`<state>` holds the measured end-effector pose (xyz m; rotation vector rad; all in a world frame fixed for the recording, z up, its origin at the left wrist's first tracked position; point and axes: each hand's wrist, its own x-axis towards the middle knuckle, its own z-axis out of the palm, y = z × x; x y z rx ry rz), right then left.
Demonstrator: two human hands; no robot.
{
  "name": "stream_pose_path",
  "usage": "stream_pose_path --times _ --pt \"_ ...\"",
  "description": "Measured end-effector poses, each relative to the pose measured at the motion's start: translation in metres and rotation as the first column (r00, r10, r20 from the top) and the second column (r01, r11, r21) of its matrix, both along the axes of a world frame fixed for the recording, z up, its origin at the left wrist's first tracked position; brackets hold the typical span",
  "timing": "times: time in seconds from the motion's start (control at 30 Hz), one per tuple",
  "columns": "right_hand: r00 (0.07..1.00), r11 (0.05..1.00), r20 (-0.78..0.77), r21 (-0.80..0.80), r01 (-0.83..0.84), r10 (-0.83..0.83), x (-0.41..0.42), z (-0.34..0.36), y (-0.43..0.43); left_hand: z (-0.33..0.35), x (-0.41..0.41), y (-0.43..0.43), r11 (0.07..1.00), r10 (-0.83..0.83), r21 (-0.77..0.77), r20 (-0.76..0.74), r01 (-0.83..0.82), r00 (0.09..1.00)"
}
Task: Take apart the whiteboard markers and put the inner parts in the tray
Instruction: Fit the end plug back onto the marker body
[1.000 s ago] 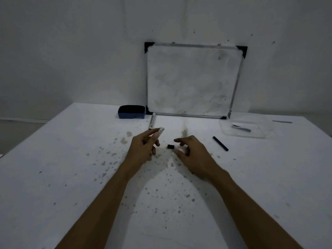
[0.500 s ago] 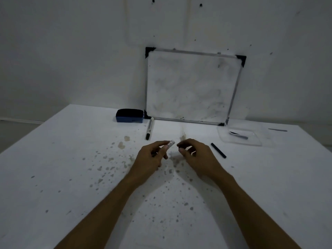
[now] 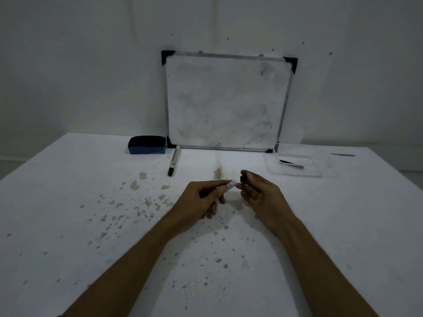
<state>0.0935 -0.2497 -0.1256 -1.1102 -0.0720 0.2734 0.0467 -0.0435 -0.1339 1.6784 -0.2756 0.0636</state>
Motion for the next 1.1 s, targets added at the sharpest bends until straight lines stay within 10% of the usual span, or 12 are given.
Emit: stream_pose_path --times 0.33,0.57,1.1 --pt "0.995 0.987 0.090 -0.162 -0.022 0.037 0.000 0.000 0.004 -0.008 0.005 0.002 1.000 0.005 -0.025 -0.010 -0.005 1.000" --pt "0.901 0.909 0.432 -0.355 0.219 -0.048 -0.008 -0.001 0.008 -0.012 0.007 0.004 0.998 0.045 0.040 0.001 -0.045 0.999" --pt "0.909 0.951 0.413 -0.298 0.077 0.056 -0.015 0.001 0.017 -0.007 0.007 0.022 0.992 -0.093 -0.091 -0.073 0.086 0.993"
